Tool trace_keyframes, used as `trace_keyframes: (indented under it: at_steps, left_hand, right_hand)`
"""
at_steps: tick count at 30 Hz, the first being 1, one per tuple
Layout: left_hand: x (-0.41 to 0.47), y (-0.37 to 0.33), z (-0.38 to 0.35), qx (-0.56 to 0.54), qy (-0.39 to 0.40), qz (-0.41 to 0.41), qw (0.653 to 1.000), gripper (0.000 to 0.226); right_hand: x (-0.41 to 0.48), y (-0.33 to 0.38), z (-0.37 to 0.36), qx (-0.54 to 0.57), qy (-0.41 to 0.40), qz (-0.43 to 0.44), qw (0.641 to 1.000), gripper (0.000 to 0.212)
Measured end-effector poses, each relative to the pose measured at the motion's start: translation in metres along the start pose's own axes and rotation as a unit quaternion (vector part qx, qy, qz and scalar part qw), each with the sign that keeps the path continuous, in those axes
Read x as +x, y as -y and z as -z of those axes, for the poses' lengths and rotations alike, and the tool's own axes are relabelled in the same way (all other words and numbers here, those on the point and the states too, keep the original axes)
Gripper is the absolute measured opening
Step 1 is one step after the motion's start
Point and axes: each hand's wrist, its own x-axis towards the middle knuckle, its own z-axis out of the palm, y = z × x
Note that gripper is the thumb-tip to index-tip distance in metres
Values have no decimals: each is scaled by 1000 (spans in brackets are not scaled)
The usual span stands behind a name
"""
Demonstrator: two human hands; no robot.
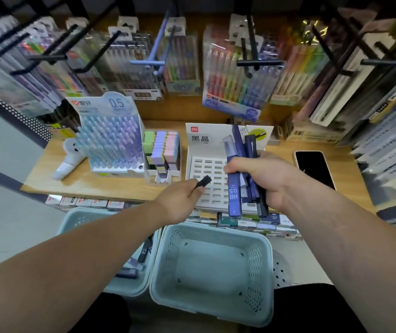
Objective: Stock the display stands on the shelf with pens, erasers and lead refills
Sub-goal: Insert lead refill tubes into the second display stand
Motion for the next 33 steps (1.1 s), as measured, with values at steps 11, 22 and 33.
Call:
trace_keyframes:
  at_steps: [11, 22, 33]
  left_hand:
    - [-14, -3, 35, -145, -47, 39, 988, 23]
    - [-8, 0, 76, -109, -128, 8, 986, 3]
    - [14, -5, 70, 62, -154, -74, 983, 4]
  right_hand:
    - [3, -4, -10, -25, 13, -22, 999, 39]
    - [18, 4, -23, -52, 30, -11, 998, 38]
    - [28, 1, -20, -81, 20, -36, 996, 31]
